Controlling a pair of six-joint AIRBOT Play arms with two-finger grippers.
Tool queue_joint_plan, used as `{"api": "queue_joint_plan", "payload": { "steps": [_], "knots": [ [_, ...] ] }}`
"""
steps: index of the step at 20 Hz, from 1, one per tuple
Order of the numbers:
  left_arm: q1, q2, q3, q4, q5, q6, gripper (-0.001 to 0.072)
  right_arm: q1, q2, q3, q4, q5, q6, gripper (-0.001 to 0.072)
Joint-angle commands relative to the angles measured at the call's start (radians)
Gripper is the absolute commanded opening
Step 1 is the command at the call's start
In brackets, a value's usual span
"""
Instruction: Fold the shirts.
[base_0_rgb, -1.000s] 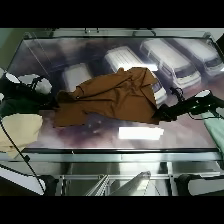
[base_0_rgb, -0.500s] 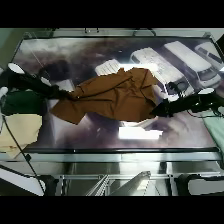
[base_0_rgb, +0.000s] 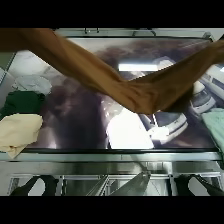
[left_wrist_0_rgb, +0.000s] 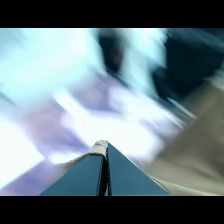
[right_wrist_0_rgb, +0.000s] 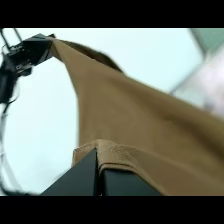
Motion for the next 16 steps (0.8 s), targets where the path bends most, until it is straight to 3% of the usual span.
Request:
{"api": "queue_joint_plan", "payload": {
  "steps": [1,3,6,8,10,13,16],
  "knots": [
    [0.279,0.331,0.002,-0.031,0.274,0.075,0.0018,-0.174,0.267,0.124,0.105,-0.14,-0.056,0.0027],
    [0.449,0.373,0.001,-0.027,0.272,0.089,0.0018,-0.248,0.353,0.172,-0.051,-0.279,-0.057,0.0026],
    [0.451,0.276,-0.07,-0.16,0.233,0.097,0.0018,-0.214,0.344,0.169,-0.277,-0.41,-0.008,0.0026],
    [0.36,0.134,-0.095,-0.147,0.096,0.102,0.0017,-0.153,0.255,0.111,-0.287,-0.398,-0.007,0.0027],
    [0.19,-0.044,-0.097,-0.042,0.018,0.101,0.0016,-0.027,0.139,0.006,-0.293,-0.4,-0.021,0.0026],
    [-0.063,-0.309,-0.097,0.235,0.103,0.104,0.0016,0.173,-0.059,-0.163,-0.37,-0.535,-0.096,0.0026],
    [-0.224,-0.614,0.005,0.344,0.236,0.13,0.0017,0.259,-0.297,-0.224,-0.367,-0.77,-0.126,0.0026]
  ]
}}
